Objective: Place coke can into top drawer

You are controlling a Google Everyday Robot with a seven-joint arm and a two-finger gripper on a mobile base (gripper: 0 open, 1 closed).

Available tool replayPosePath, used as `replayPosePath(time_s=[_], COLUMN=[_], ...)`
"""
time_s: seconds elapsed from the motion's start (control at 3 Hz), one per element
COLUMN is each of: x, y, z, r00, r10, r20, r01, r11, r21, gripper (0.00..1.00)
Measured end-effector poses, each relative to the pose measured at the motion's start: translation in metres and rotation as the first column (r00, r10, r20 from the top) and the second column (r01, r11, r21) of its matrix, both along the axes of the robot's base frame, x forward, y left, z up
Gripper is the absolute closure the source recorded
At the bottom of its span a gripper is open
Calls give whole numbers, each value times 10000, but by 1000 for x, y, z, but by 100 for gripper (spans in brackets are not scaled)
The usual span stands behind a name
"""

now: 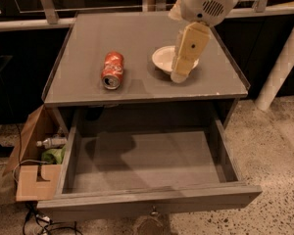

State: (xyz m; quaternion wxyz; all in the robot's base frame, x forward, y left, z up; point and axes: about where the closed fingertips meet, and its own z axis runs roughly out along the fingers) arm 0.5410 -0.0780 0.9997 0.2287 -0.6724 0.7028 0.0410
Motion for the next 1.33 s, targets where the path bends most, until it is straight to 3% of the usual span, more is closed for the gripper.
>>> replayPosePath(time_s=[0.33,0.67,1.0,1.33], x=[35,37,43,73], y=[41,43,68,99], z=[-22,-21,-22,-36], r00=[9949,9950,9923,9877], r10=[961,971,1234,1536], r20=[-299,-239,-71,-298], r01=[-978,-983,-1236,-1543], r11=[9933,9935,9916,9877], r21=[-616,-581,-376,-262], gripper=[0,0,0,0])
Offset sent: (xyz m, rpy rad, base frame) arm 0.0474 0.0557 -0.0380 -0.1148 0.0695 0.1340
